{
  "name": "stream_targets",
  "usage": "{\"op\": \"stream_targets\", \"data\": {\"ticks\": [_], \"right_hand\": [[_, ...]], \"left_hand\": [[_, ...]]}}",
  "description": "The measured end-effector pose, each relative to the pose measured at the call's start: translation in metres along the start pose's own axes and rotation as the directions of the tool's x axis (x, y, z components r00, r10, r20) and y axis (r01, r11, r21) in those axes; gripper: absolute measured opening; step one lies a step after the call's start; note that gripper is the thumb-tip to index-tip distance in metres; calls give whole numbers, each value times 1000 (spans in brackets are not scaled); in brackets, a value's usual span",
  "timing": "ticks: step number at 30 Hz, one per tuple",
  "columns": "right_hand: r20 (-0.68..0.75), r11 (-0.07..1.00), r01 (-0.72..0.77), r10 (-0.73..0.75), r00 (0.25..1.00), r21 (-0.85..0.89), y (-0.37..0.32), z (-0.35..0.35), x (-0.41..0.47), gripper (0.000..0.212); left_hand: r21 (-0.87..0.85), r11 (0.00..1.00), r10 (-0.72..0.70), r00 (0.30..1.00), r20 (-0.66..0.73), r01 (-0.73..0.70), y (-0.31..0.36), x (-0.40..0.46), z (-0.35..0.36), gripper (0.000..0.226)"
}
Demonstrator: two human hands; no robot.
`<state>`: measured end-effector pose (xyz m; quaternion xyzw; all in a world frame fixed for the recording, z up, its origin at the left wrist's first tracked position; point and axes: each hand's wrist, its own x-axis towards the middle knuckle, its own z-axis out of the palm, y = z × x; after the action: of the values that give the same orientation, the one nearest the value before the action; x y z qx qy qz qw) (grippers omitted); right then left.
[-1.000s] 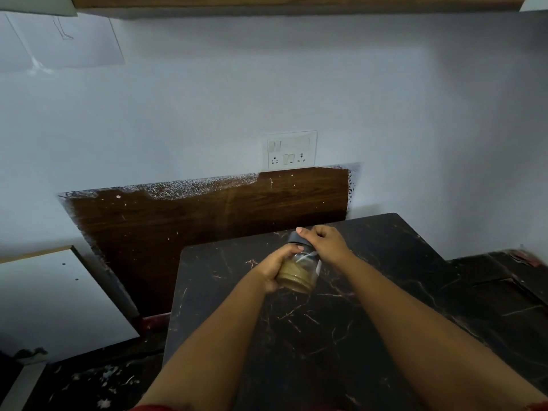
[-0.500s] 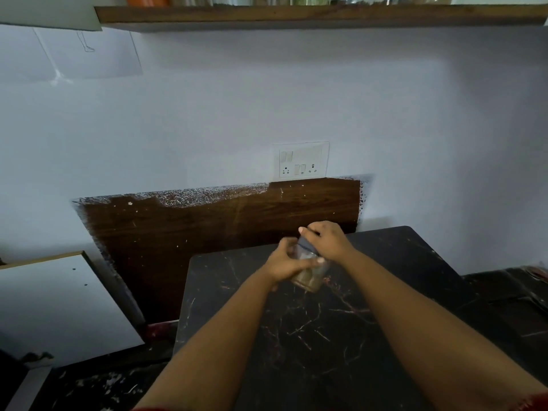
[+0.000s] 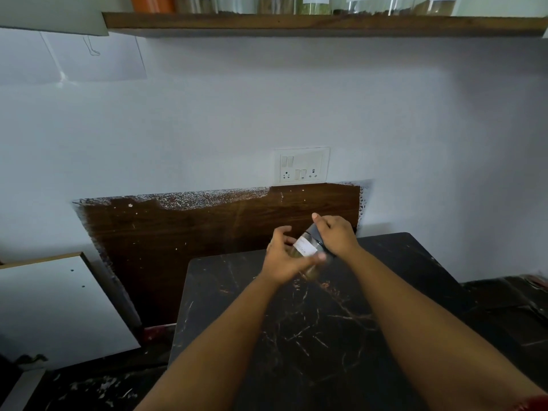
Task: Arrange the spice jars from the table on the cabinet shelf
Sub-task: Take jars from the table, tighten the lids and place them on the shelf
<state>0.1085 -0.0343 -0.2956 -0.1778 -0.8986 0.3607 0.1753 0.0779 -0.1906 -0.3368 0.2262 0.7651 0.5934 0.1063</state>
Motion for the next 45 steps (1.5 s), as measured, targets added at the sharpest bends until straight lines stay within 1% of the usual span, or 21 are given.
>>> {"op": "stream_targets", "data": {"ticks": [1,2,4,6,8,9,10,11,12,21,25,27,29,31,33,35,38,40,42,43,45], "right_hand": [[2,1000,0,0,1000,-3,1,-2,-1,52],[0,1000,-13,13,1000,21,1,-2,-2,52],[-2,977,-94,97,995,193,2,0,-3,52],[36,918,-183,182,983,352,-2,0,-2,55],[64,911,-203,193,979,359,-6,-3,0,57],[68,924,-194,182,981,329,-9,-6,-1,58],[65,936,-184,173,983,299,-11,-8,-1,57],[67,936,-188,176,982,299,-11,-10,-1,56],[71,927,-193,179,981,322,-12,-10,-2,53],[114,876,-267,241,964,402,-17,-16,-1,31],[104,815,-331,321,941,475,-17,-17,-1,54],[133,711,-435,440,888,552,-13,-20,-1,58],[297,519,-548,490,820,657,-6,-23,-4,60],[464,386,-603,398,791,698,6,-26,-9,63],[527,345,-597,282,802,724,14,-29,-12,64],[511,383,-555,220,831,739,14,-36,-12,64],[410,526,-448,195,891,723,10,-50,-6,85],[212,667,-319,239,947,673,13,-64,6,92],[3,822,-197,231,973,534,11,-80,20,102],[-65,863,-148,204,977,484,11,-92,28,105],[-158,873,-56,150,976,484,9,-116,43,106]], "left_hand": [[-221,962,-139,984,107,160,2,2,-7,88],[-360,885,-231,949,215,297,0,5,-14,73],[-381,823,-296,891,344,421,-9,7,-24,59],[-413,779,-311,862,400,473,-12,1,-21,68],[-408,851,-246,938,244,330,-11,-1,-10,73],[-292,936,-166,979,119,194,-8,-2,-6,75],[-179,981,-70,997,34,75,-7,-3,-3,78],[-111,994,-10,1000,1,10,-7,-3,-1,81],[-124,992,8,1000,-2,-9,-6,-3,-2,82],[-196,977,-73,996,44,80,-2,-6,-6,84],[-274,958,-84,996,28,89,3,-5,-5,83],[-329,938,-119,993,5,114,7,-3,0,83],[-418,894,-174,985,8,161,12,0,6,81],[-566,798,-217,975,50,207,19,4,11,81],[-664,715,-220,972,84,219,28,10,18,80],[-647,729,-218,972,87,222,39,16,29,69],[-560,789,-246,965,88,252,61,29,47,55],[-515,822,-226,969,98,244,79,43,63,54],[-443,872,-192,978,85,210,99,58,77,51],[-416,891,-169,984,63,180,113,65,84,48],[-399,910,-117,993,21,116,144,78,95,43]]}}
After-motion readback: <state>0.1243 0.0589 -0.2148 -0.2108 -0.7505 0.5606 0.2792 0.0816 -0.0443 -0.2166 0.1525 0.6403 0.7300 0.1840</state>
